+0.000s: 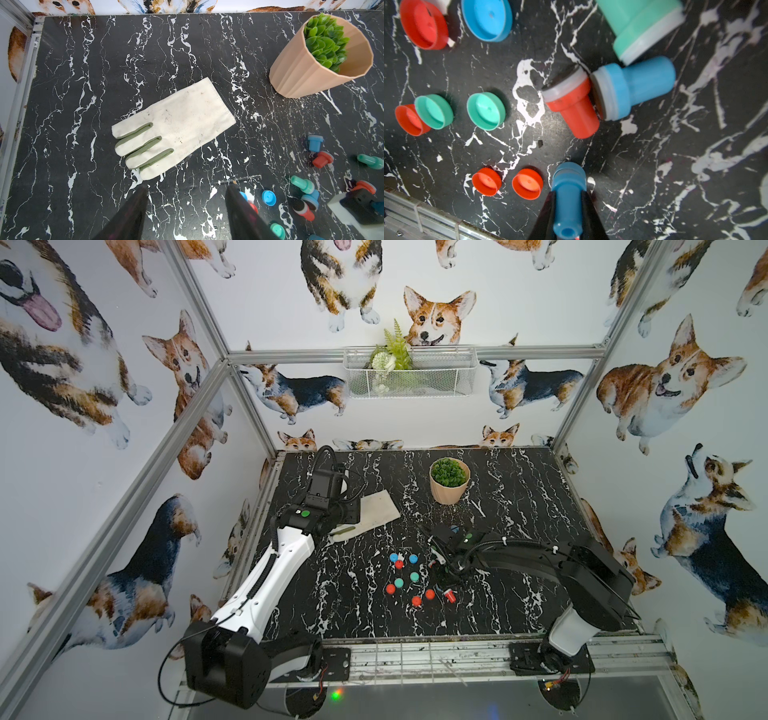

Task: Close the stamp cap
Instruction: Close the cover of the stamp.

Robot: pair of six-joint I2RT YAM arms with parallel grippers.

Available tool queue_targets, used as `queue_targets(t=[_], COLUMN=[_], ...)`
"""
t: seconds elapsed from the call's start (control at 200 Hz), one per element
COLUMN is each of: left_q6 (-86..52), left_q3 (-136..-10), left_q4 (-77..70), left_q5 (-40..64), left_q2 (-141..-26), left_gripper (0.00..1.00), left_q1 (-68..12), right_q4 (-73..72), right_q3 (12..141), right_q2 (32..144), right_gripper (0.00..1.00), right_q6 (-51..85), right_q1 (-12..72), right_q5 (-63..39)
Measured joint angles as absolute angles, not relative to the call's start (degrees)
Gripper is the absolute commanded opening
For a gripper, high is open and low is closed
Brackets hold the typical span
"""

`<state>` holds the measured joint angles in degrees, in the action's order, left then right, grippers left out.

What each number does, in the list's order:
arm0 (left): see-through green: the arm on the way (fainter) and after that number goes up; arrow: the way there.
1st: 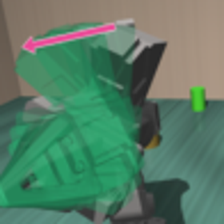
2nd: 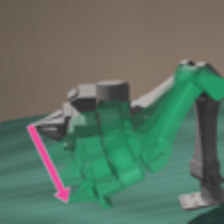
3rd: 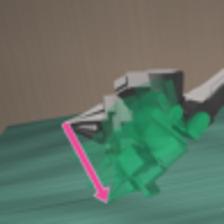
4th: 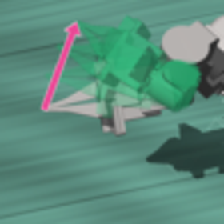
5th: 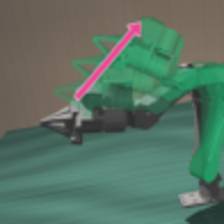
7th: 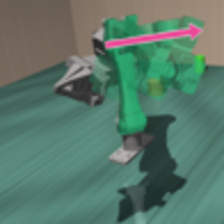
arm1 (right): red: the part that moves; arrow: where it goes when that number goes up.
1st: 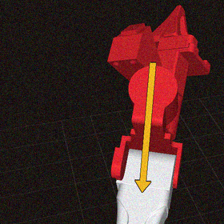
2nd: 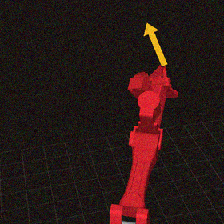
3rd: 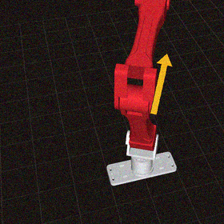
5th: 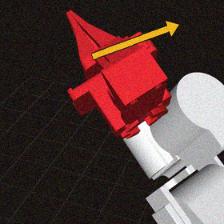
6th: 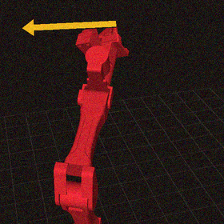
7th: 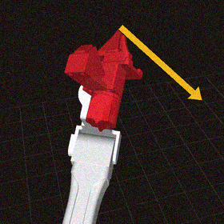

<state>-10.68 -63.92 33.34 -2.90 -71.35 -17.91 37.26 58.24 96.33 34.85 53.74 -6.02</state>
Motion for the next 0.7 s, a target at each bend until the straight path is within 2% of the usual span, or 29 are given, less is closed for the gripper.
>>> queue_targets(t=[0.701], left_q6=[-10.68], left_q3=[-63.92], left_q4=[33.34], left_q5=[-3.14], left_q2=[-71.33], left_gripper=[0.64], left_q1=[-17.91], right_q4=[43.81], right_q3=[63.16], right_q2=[102.67], right_gripper=[0.0], right_q6=[33.36], right_q1=[58.0], right_q5=[0.95])
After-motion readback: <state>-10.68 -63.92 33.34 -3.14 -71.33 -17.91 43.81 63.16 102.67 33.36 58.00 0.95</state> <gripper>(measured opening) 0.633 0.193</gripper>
